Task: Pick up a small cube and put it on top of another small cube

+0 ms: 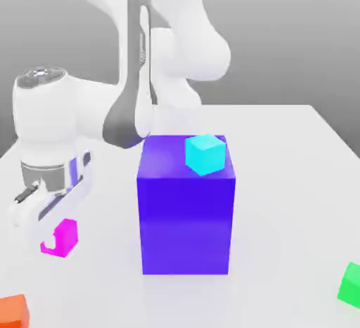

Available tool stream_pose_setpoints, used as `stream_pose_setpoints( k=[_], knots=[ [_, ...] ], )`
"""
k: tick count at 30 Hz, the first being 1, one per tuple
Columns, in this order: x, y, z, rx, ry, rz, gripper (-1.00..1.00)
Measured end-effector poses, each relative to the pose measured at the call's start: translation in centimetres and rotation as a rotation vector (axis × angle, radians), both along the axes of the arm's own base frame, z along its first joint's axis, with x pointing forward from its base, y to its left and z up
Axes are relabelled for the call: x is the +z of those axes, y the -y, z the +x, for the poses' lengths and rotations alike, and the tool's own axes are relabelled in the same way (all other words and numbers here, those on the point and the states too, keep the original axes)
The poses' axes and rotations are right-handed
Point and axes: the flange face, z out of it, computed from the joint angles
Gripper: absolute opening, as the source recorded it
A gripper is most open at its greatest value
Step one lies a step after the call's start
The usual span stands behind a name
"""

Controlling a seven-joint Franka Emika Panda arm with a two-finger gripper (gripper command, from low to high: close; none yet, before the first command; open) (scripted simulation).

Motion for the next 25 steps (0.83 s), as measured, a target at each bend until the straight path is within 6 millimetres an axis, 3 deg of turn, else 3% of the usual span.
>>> stream_pose_setpoints(
  k=[4,9,13,17,18,20,21,25],
  knots=[
    [1.0,-9.8,5.2,0.213,0.02,0.003,-1.0],
    [0.9,-22.2,6.6,0.375,-0.012,0.049,-1.0],
    [1.1,-32.2,4.9,0.517,-0.05,0.073,-1.0],
    [2.0,-42.4,0.4,0.753,-0.081,0.036,-1.0],
    [1.3,-44.1,-0.6,0.798,-0.085,0.026,-1.0],
    [-1.2,-45.4,-1.3,0.831,-0.088,0.018,-1.0],
    [-2.6,-45.6,-1.5,0.838,-0.089,0.017,1.0],
    [-2.6,-45.6,-1.5,0.838,-0.089,0.017,1.0]
  ],
)
